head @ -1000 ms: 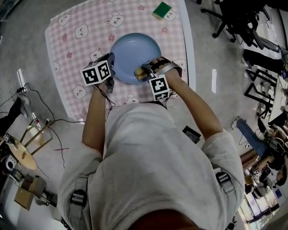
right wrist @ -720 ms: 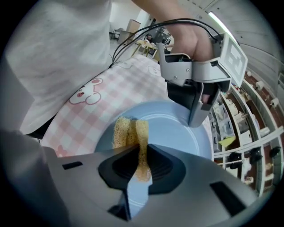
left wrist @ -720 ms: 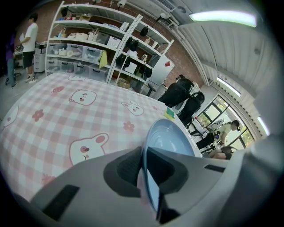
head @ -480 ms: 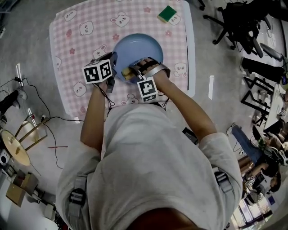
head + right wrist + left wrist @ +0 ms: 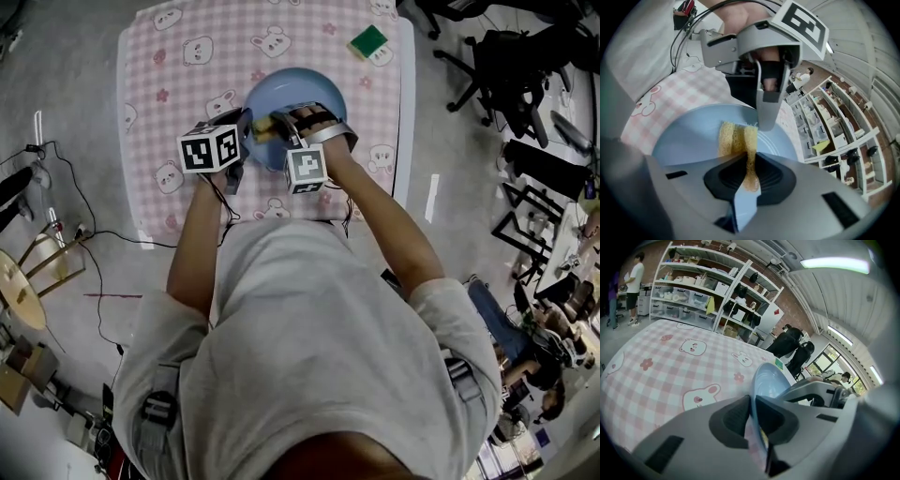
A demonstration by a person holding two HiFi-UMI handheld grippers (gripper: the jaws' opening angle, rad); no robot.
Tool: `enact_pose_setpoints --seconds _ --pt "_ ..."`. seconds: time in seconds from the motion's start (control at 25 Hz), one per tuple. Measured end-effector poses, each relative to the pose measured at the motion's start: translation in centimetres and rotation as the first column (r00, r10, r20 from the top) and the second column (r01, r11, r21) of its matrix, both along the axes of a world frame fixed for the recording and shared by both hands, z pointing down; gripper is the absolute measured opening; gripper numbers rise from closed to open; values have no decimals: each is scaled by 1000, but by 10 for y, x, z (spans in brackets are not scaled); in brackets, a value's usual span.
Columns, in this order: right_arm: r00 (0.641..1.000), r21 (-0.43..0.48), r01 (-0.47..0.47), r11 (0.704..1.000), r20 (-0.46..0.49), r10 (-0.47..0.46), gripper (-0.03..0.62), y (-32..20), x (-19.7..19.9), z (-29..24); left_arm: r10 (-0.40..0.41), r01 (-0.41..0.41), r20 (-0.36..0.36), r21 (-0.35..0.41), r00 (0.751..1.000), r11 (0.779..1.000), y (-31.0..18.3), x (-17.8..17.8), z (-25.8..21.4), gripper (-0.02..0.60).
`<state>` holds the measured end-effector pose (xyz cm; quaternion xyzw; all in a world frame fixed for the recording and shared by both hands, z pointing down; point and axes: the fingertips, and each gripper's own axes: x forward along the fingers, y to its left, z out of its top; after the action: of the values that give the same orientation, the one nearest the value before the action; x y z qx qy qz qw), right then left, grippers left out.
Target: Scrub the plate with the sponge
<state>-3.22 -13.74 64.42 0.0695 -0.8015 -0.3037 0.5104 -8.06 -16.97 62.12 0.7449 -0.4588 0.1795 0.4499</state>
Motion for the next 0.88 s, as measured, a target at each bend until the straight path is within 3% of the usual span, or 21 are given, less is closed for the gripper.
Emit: enact_pose_setpoints --seconds 0.32,0.44,0.64,0.88 --pt "992 73 -118 990 52 114 54 -53 6 -11 -8 7 -26 -12 1000 1000 4 3 1 48" --pt "985 92 -174 980 21 173 54 -74 18 -7 -26 25 -32 -16 999 1000 5 -3 3 49" --pt "952 84 -298 951 -42 302 54 -97 69 7 -42 41 -50 -34 998 999 9 -4 6 49" --pt "940 37 -324 945 -95 326 54 -80 102 17 -28 26 -44 -46 999 999 7 -1 8 48"
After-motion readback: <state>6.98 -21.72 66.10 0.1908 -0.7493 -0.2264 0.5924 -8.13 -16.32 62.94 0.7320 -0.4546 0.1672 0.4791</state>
